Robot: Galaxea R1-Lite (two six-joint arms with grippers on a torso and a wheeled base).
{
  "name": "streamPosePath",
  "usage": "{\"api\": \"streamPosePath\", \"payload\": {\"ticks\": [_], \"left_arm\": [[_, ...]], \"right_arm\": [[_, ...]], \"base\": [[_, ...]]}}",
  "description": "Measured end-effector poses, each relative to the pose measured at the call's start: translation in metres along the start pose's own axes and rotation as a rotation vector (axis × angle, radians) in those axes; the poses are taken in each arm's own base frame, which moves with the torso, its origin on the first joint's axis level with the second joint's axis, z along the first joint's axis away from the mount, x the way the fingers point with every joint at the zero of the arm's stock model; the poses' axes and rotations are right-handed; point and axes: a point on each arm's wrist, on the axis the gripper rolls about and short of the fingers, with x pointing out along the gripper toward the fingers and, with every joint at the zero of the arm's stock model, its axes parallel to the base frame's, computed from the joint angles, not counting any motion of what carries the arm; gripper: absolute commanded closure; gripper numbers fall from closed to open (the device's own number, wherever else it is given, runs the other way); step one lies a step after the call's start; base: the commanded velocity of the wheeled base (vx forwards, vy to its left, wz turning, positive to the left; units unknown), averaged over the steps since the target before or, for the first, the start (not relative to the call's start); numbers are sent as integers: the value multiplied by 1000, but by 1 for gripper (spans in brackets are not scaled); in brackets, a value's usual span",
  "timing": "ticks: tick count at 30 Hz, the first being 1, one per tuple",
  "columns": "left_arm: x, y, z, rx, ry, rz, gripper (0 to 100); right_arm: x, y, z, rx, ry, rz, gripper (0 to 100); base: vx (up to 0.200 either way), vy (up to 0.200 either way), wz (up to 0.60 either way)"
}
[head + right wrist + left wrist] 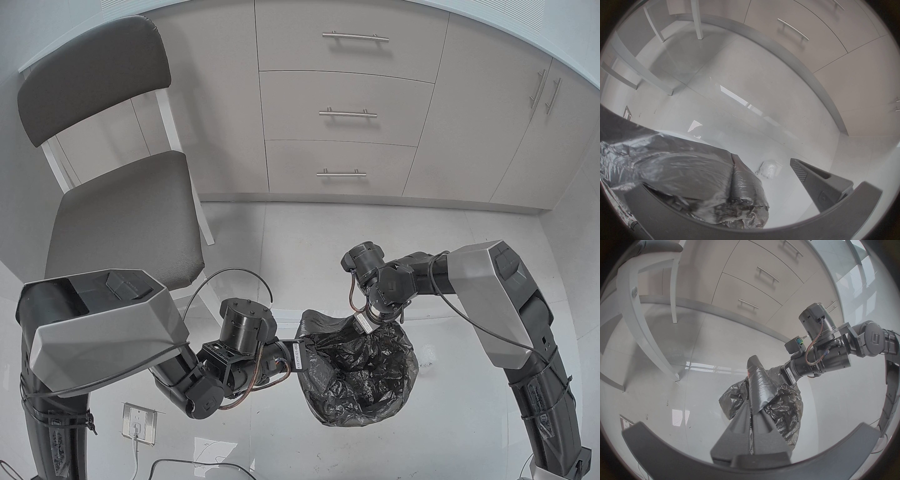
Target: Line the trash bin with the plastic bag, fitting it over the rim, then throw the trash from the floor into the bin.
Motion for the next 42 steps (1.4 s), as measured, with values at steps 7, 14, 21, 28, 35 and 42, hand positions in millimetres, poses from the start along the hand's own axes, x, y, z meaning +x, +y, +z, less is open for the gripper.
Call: {"api": "streamPosePath", "payload": {"ticks": [7,14,21,28,35,42], "left_arm": [[-3,-6,-3,7,11,-12,100],[0,-7,-7,15,23,-12,100],[3,-6,-12,19,77,18,100],[3,-7,-11,23,72,18,0],[4,-6,-9,42,58,32,0],[10,6,-9,110,67,101,0]], "right_arm": [[-19,-1,4,-12,-1,8,0],[-30,1,9,-5,-29,13,0],[-30,2,9,2,-30,14,0],[-32,2,10,11,-36,15,0],[-33,2,13,33,-61,14,0],[-32,6,15,43,-84,15,0]], "base": [[0,0,0],[0,0,0],[0,0,0],[0,0,0],[0,0,0],[0,0,0]]}}
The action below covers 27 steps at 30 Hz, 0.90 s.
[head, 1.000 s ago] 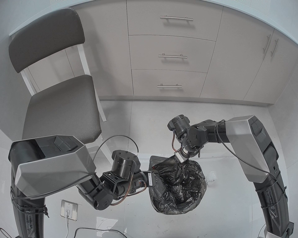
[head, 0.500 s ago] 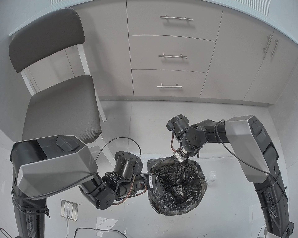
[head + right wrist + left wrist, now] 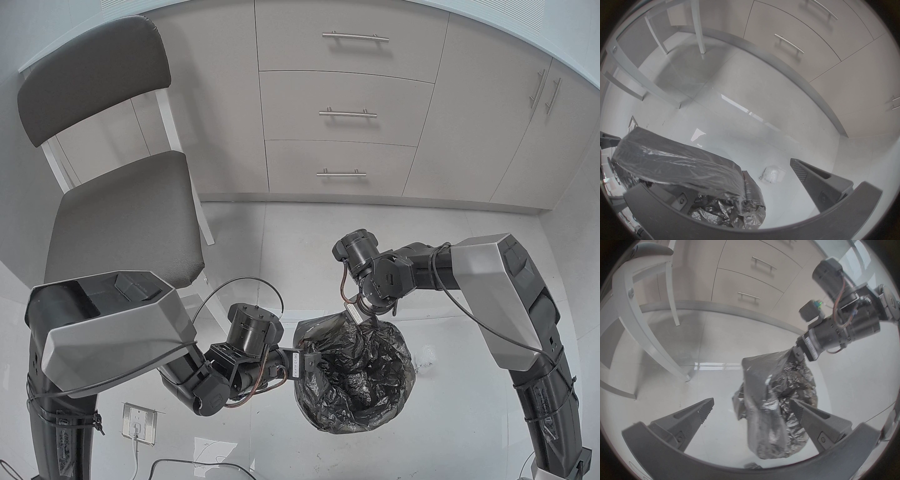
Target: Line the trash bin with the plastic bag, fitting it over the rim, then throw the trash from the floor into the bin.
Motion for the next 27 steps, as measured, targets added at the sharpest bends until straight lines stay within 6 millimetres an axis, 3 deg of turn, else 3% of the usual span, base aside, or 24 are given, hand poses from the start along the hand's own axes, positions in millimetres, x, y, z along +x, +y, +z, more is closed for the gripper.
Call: {"api": "streamPosePath", "payload": {"ticks": [10,27], "left_arm": [[23,18,2,25,5,139,0],[35,31,-4,48,29,170,0]], "right_arm": [[18,10,-1,30,-50,-4,0],[44,15,-13,34,-26,-12,0]], "base": [[0,0,0],[0,0,0]]}}
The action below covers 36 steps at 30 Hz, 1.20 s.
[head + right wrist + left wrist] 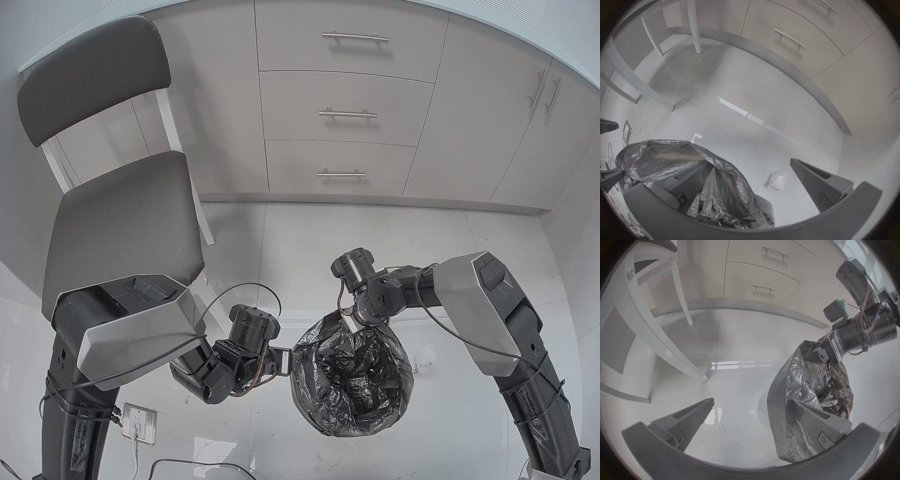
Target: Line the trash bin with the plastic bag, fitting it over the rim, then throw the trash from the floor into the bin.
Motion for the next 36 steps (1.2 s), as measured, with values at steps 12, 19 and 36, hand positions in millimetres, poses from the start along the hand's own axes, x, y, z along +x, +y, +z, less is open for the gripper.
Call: {"api": "streamPosePath", "payload": {"ticks": [12,19,36], "left_arm": [[12,0,-12,41,51,4,0],[15,0,-14,44,72,9,0],[15,0,-16,45,74,10,0]], "right_arm": [[22,0,-10,16,3,-11,0],[34,-1,-16,22,14,-18,0],[54,-23,-26,69,38,-37,0]], "base": [[0,0,0],[0,0,0],[0,0,0]]}}
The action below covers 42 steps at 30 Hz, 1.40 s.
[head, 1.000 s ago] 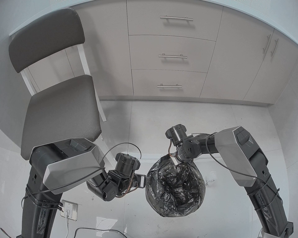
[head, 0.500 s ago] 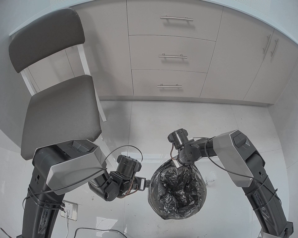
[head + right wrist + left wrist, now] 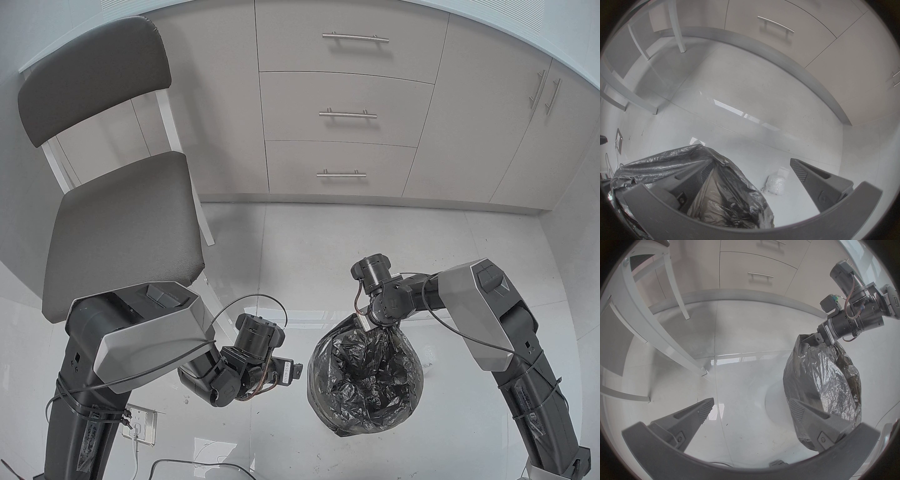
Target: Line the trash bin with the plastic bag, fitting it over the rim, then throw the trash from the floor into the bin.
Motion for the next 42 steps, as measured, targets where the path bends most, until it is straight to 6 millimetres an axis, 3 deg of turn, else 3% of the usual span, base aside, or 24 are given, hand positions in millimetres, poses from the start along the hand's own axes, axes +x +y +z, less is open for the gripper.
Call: {"api": "streamPosePath", "payload": {"ticks": [15,28,33,42], "left_arm": [[0,1,-1,-5,-2,1,0],[0,2,1,-18,-33,-7,0],[0,2,1,-18,-35,-7,0],[0,2,0,-18,-35,-6,0]], "right_arm": [[-48,-2,19,-57,18,14,0],[-83,-24,17,-157,177,2,0],[-81,-28,16,-158,187,-11,0],[-56,-41,6,-130,224,-34,0]], "base": [[0,0,0],[0,0,0],[0,0,0],[0,0,0]]}}
